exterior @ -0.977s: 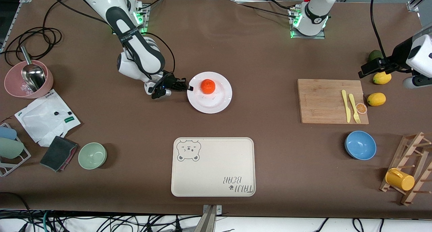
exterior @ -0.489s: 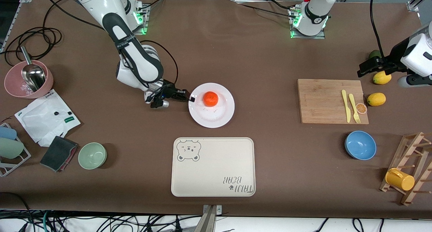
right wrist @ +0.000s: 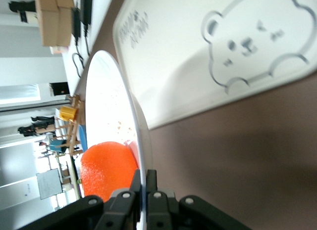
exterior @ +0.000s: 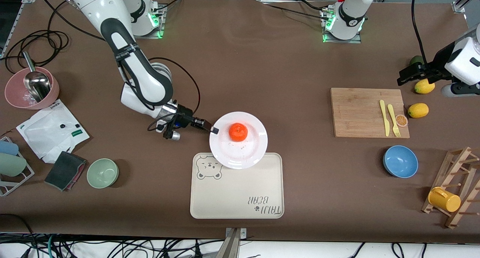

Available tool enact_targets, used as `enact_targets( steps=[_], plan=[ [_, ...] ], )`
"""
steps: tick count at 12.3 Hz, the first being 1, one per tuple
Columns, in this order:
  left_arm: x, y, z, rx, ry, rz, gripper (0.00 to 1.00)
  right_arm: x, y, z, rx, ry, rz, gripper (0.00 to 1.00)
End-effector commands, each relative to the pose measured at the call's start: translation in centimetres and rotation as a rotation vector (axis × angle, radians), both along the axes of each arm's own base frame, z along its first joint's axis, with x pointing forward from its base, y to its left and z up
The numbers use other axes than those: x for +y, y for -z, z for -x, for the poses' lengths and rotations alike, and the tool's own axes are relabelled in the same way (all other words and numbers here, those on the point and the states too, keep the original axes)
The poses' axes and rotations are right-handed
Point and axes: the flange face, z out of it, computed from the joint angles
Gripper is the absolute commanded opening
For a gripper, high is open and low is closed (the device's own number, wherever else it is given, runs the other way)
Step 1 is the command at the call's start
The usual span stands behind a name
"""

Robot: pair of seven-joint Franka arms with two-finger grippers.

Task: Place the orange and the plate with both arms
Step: 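Carry the plate with the right gripper onto the bear placemat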

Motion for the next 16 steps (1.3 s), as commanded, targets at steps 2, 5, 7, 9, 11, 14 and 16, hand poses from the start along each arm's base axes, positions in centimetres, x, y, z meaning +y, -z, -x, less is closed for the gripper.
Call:
enact_targets(
  steps=[2,5,7,9,11,14,16],
  plan=[
    [0.1,-0.7,-0.2,-0.013,0.028,-0.021,1.0,0.4,2.9,-6.7,0.007,0.052,-0.063,0.0],
    [0.1,-0.7,-0.2,-0.013,0.028,-0.021,1.0,0.3,4.8,-9.6,0.039,0.079,-0.059,0.0],
    [0.1,-0.8,-0.2,-0.016,0.028,-0.021,1.0,0.2,6.1,-11.3,0.04,0.099,-0.069,0.0],
    [0.1,-0.8,-0.2,-0.016,0.027,-0.021,1.0,0.0,7.9,-12.1,0.039,0.113,-0.075,0.0],
    [0.4,-0.8,-0.2,-0.016,0.022,-0.021,1.0,0.7,8.9,-11.8,0.041,0.106,-0.064,0.0],
    [0.1,-0.8,-0.2,-0.015,0.025,-0.019,1.0,1.2,9.8,-11.3,0.036,0.117,-0.029,0.0],
    [0.4,-0.7,-0.3,-0.013,0.022,-0.019,1.0,1.1,10.0,-11.3,0.028,0.109,-0.024,0.0]
  ],
)
